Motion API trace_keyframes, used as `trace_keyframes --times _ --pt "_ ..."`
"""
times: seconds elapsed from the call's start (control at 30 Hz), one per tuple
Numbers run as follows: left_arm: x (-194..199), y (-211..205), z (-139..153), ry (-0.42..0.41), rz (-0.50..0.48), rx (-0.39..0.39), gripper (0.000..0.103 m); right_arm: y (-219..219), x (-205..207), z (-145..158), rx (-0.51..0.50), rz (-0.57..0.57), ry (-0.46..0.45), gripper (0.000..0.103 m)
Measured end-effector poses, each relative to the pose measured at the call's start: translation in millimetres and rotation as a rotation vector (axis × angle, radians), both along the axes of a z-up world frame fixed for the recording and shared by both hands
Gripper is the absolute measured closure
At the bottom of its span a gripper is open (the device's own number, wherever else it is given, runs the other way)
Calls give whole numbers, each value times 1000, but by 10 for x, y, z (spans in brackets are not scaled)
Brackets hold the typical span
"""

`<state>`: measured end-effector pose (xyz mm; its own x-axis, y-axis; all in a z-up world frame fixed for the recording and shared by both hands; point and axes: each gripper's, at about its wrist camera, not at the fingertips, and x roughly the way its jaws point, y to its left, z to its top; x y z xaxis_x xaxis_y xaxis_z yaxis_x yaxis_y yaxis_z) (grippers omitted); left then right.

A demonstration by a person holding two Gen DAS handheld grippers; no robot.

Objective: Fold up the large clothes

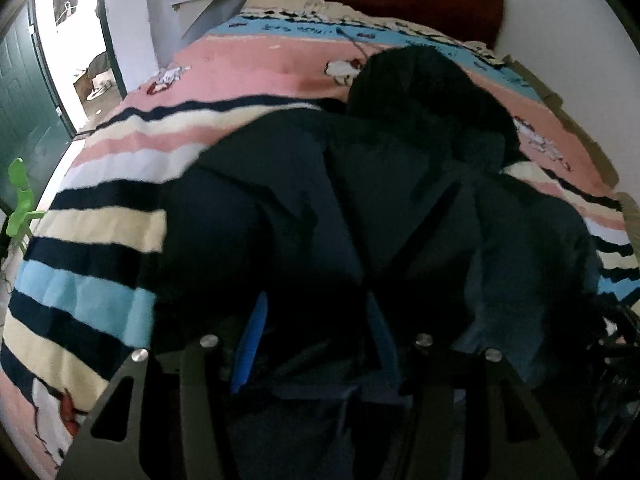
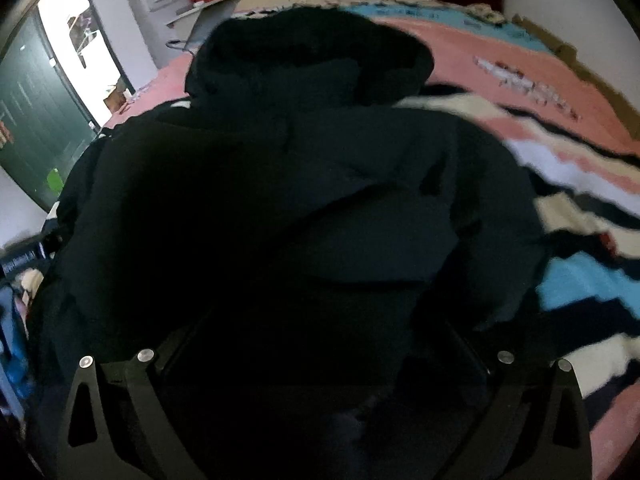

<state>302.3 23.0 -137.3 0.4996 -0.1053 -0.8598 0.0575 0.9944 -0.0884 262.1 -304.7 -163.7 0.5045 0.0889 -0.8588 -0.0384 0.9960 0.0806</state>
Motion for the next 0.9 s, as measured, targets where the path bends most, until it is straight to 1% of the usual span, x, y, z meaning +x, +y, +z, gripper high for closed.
trace_keyframes --times 0.07,0.13,0.23,0.37,0.47,0.6,0.67,0.77,0.9 --pt "14 66 85 -9 0 5 53 -81 -20 135 -31 4 -26 2" --pt "48 154 163 -18 5 -5 53 -201 -29 264 -45 -6 -54 2" --pt "105 255 206 -23 11 -16 53 -388 9 395 -70 -11 -78 2" --pt "161 323 209 -29 9 -57 53 -581 66 437 -75 -28 -92 2" --pt "189 302 241 -56 15 -49 53 -689 96 451 -58 -38 -104 2" --pt "168 232 274 -82 54 -62 53 -666 73 451 -43 -27 -124 2" --pt "109 171 267 -91 64 -52 52 -608 52 457 -30 -17 -136 2" --pt "-7 47 248 -107 53 -33 52 -452 11 497 -13 17 -169 2" --pt "-129 -68 221 -139 31 2 52 -243 -21 561 -18 64 -213 2"
